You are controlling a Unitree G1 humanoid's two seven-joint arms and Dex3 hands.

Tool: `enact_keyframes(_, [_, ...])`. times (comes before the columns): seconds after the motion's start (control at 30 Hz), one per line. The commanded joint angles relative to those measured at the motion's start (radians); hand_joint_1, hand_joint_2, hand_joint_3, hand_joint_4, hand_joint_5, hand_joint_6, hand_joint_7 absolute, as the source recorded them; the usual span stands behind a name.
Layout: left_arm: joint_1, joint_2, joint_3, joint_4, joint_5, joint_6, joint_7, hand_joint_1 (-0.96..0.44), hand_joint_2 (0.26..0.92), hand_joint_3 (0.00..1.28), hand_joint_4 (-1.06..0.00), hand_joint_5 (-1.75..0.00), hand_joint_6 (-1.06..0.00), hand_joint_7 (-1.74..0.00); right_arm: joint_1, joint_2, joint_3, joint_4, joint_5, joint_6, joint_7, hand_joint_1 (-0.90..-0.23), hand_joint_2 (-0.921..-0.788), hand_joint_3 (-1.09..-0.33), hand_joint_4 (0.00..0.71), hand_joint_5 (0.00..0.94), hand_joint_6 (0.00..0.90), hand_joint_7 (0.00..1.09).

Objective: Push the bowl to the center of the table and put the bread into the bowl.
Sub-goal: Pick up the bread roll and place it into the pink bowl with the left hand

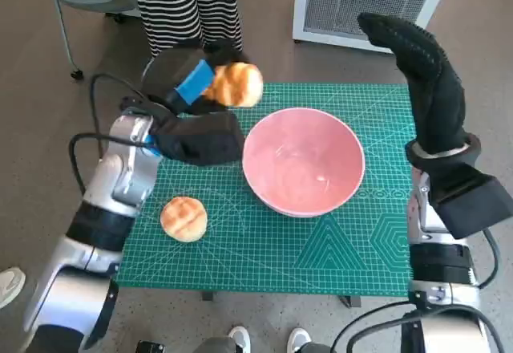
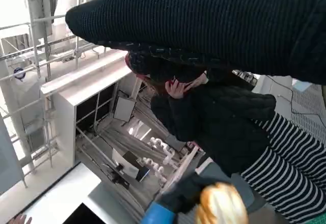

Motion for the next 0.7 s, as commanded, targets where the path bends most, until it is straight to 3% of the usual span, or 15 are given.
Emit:
enact_keyframes(0.03, [0.0, -0.035, -0.015, -0.027, -0.014, -0.031, -0.031, 0.0, 0.901, 0.02, -0.81, -0.99, -0.69, -1.14, 0.009, 0.006, 0.005, 0.007, -0.006, 0.017, 0.001, -0.799, -0.921, -0.809, 0.308, 0.007, -0.001, 0.69])
enact_keyframes(0.13, [0.002, -0.04, -0.008, -0.027, -0.009, -0.036, -0.037, 0.0, 0.901, 0.02, -0.82, -0.98, -0.69, -1.15, 0.009, 0.006, 0.005, 0.007, -0.005, 0.017, 0.0, -0.799, -0.921, -0.809, 0.308, 0.007, -0.001, 0.69])
enact_keyframes(0.23, [-0.042, -0.103, -0.087, 0.056, 0.007, -0.046, -0.113, 0.0, 0.912, 0.02, -0.79, -1.0, -0.66, -1.18, 0.017, 0.007, 0.005, 0.001, -0.012, 0.008, -0.007, -0.801, -0.921, -0.808, 0.309, 0.007, -0.001, 0.69])
enact_keyframes(0.33, [-0.057, -0.126, -0.109, 0.092, 0.009, -0.053, -0.138, 0.0, 0.918, 0.02, -0.78, -1.02, -0.64, -1.19, 0.021, 0.005, 0.003, -0.001, -0.014, 0.002, -0.009, -0.803, -0.921, -0.807, 0.31, 0.008, 0.0, 0.69])
enact_keyframes(0.7, [-0.083, -0.184, -0.167, 0.212, 0.061, -0.096, -0.104, 0.0, 0.92, 0.04, -0.74, -1.07, -0.63, -1.21, 0.033, -0.008, -0.004, -0.007, -0.014, -0.006, -0.013, -0.807, -0.921, -0.805, 0.316, 0.01, 0.003, 0.69])
